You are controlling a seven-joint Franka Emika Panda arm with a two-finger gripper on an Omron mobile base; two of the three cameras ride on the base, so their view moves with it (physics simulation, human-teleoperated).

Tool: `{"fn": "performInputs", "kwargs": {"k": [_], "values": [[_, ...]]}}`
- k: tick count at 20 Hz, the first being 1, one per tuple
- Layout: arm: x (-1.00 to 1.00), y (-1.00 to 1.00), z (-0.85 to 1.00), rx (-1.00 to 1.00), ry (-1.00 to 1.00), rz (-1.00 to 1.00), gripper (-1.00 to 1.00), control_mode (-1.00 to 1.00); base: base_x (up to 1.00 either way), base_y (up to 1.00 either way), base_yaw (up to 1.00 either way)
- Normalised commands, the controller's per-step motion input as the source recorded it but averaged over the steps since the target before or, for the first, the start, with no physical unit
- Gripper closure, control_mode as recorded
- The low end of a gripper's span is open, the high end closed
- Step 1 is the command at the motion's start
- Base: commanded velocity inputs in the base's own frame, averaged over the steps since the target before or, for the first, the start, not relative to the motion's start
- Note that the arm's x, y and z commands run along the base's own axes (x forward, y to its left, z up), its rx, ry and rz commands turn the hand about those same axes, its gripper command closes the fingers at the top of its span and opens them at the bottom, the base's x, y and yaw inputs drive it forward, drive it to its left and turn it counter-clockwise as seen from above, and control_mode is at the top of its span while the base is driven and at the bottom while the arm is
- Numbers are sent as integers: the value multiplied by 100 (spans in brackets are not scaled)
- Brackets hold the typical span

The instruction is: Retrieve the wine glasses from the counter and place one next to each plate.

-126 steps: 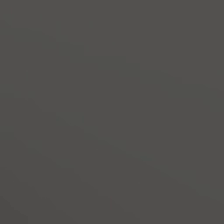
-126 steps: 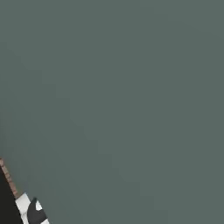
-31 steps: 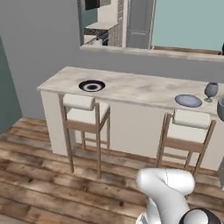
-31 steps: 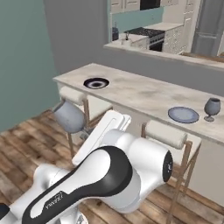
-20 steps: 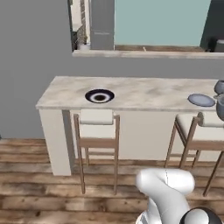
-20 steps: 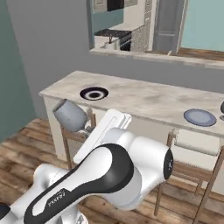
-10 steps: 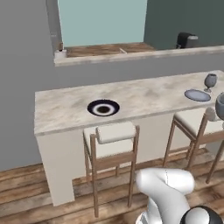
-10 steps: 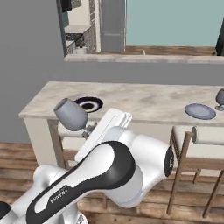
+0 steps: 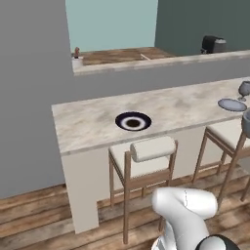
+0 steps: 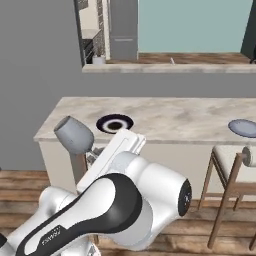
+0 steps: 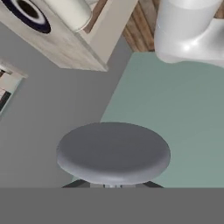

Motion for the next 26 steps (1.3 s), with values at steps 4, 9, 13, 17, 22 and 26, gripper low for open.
{"fn": "performInputs", "kwargs": {"k": [4, 9, 13, 17, 22, 26], "values": [[0, 0, 0, 0, 0, 0, 100, 100, 93, -2, 16], [0, 0, 0, 0, 0, 0, 100, 100, 81, -40, 27], [0, 0, 0, 0, 0, 0, 100, 100, 70, -45, 39], [0, 0, 0, 0, 0, 0, 100, 100, 50, -46, 53], [0, 0, 0, 0, 0, 0, 100, 100, 33, -32, 55], [0, 0, 0, 0, 0, 0, 100, 100, 42, -18, 26]]}}
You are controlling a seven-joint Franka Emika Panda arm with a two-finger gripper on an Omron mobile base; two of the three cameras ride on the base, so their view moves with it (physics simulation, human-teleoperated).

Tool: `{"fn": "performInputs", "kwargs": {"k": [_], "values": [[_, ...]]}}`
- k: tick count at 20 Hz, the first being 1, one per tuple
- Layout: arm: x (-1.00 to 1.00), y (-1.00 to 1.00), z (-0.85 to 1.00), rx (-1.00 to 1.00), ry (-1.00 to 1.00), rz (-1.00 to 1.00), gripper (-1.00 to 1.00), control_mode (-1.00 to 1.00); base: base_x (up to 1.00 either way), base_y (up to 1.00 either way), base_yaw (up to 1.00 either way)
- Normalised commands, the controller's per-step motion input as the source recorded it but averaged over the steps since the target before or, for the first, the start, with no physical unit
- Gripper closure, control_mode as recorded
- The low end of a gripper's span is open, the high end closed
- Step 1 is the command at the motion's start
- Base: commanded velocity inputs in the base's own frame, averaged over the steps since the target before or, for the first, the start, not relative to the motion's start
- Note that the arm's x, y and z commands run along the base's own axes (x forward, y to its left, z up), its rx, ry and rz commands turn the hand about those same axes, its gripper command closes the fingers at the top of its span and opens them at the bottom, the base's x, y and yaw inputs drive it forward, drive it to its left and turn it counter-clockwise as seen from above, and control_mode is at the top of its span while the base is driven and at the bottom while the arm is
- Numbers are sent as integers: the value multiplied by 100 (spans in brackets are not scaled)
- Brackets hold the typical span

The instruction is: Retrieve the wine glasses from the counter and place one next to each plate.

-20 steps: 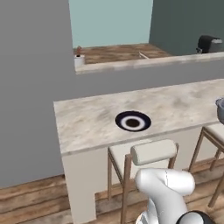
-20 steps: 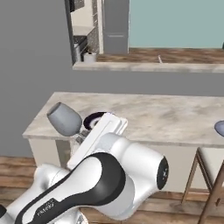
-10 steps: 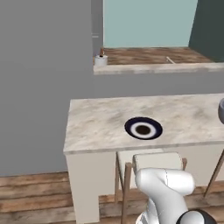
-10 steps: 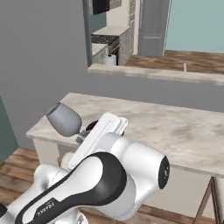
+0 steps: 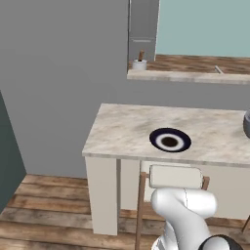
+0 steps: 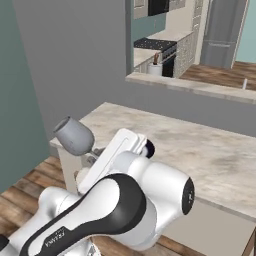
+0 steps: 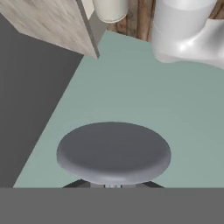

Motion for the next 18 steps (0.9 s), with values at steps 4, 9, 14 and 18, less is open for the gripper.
{"fn": "performInputs", "kwargs": {"k": [4, 9, 14, 18], "values": [[0, 0, 0, 0, 0, 0, 100, 100, 48, -1, 4], [0, 0, 0, 0, 0, 0, 100, 100, 62, -5, 3], [72, -9, -9, 0, 0, 5, 100, -100, 0, 0, 0], [72, -8, -20, 1, 1, 7, 100, -100, 0, 0, 0]]}}
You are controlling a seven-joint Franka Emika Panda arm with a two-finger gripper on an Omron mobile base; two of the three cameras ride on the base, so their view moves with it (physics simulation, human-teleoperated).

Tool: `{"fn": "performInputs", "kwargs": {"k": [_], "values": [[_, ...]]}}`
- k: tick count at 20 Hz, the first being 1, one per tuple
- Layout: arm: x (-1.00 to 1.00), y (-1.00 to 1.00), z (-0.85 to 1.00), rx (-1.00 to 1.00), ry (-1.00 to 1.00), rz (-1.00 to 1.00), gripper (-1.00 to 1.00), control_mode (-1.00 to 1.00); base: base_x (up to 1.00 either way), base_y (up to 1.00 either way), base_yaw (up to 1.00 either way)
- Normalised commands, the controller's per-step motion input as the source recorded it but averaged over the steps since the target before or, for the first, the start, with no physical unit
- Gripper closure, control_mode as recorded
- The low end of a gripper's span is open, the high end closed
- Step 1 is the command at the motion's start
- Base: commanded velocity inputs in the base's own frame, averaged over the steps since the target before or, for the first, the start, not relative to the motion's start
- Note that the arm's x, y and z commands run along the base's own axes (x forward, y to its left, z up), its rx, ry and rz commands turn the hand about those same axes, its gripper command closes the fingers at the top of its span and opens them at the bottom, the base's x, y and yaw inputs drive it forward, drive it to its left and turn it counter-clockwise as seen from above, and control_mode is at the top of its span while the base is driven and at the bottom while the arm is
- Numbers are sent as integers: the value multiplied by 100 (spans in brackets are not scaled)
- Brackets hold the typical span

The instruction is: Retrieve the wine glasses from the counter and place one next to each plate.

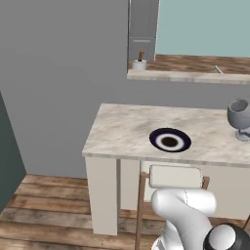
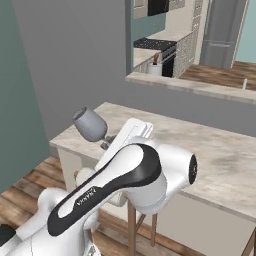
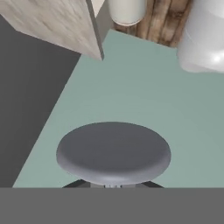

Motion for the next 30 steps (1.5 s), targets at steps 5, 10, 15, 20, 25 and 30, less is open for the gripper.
{"fn": "performInputs", "kwargs": {"k": [5, 10, 15, 20, 25, 30], "values": [[80, 0, -32, 1, 10, 0, 100, -100, 0, 0, 0], [72, -9, -28, 0, 5, 0, 100, -100, 0, 0, 0], [54, -24, -22, 1, 3, 0, 100, -100, 0, 0, 0], [37, -42, -14, 0, 0, 1, 100, -100, 0, 0, 0], [23, -32, -22, 0, 0, 2, 100, -100, 0, 0, 0], [25, -9, -35, 0, 0, 0, 100, -100, 0, 0, 0]]}}
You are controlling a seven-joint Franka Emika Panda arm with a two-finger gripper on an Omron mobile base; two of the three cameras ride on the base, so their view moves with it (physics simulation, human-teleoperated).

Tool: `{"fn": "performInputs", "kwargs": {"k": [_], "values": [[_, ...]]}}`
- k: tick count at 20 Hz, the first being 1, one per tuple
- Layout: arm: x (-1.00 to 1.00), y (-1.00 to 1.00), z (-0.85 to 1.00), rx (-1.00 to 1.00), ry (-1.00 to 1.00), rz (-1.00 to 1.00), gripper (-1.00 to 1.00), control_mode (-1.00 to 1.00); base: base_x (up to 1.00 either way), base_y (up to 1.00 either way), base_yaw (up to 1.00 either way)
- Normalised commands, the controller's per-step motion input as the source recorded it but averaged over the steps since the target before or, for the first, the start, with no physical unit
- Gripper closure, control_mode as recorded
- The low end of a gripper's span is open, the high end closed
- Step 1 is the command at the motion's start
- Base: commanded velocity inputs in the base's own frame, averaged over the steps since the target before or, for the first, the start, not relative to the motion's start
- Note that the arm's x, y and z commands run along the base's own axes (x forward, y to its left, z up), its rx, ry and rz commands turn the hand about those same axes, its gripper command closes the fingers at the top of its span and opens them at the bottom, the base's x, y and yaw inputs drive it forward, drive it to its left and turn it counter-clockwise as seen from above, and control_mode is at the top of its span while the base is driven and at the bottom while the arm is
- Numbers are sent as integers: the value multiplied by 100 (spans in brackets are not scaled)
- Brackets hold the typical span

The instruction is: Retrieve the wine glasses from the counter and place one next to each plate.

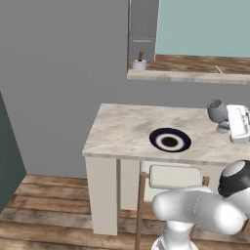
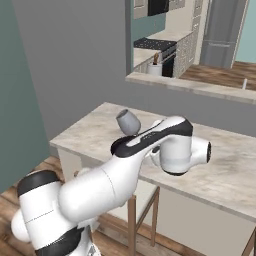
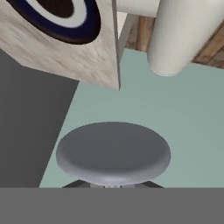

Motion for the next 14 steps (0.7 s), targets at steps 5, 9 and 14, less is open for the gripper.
{"fn": "performInputs", "kwargs": {"k": [5, 9, 14], "values": [[24, 0, -38, 0, 0, 0, 100, -100, 0, 0, 0], [34, 0, -32, 0, 0, 2, 100, -100, 0, 0, 0], [35, 0, -31, 0, 0, 3, 100, -100, 0, 0, 0]]}}
